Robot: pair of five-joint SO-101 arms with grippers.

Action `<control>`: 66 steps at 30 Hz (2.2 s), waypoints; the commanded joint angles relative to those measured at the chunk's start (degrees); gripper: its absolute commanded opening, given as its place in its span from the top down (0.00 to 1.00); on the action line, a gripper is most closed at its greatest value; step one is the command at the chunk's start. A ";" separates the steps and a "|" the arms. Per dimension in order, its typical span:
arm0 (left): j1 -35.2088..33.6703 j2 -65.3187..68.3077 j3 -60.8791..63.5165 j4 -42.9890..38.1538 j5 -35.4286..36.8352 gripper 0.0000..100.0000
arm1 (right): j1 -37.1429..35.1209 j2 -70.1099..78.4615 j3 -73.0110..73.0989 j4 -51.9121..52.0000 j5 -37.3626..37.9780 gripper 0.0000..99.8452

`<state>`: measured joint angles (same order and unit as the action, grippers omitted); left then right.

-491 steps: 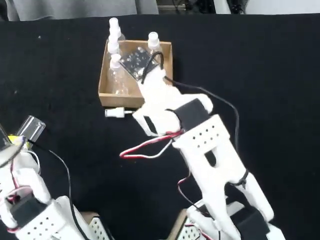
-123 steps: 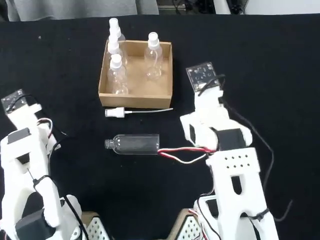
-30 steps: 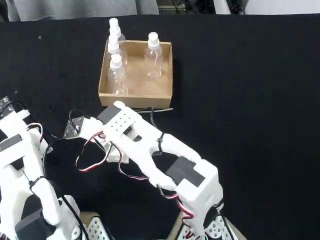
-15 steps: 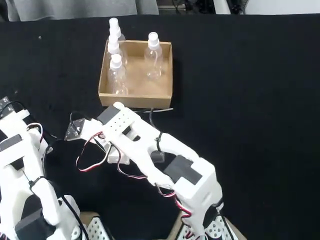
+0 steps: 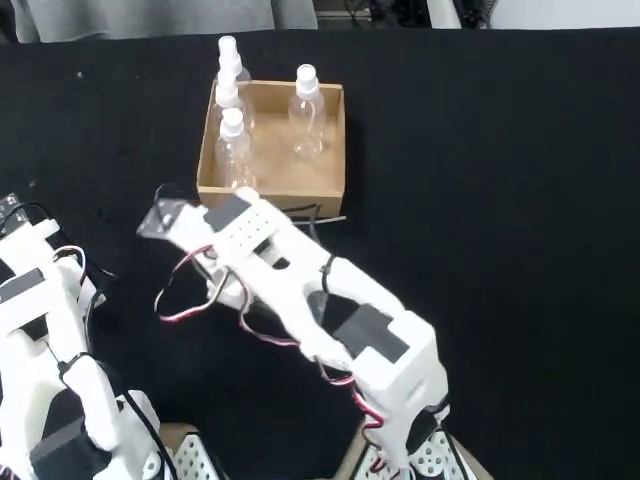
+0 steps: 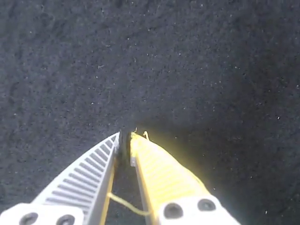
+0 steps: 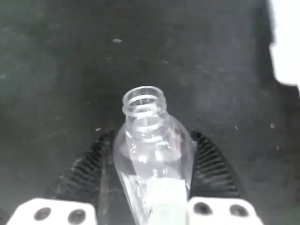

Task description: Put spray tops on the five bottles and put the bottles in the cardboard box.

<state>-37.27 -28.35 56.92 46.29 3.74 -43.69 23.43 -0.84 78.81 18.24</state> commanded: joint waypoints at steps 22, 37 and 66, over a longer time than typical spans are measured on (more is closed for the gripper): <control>-0.48 -2.29 -0.84 -0.97 0.09 0.97 | 1.93 -0.13 -1.01 -1.49 -0.18 0.74; -0.48 -2.29 -0.75 -0.97 0.00 0.97 | 2.20 -0.13 -0.84 1.49 2.37 0.74; -0.40 -2.29 -0.75 -0.97 0.00 0.97 | 1.93 3.38 -5.76 5.10 2.11 0.93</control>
<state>-37.27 -28.35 56.92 46.29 3.74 -42.20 28.09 -2.15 81.45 20.26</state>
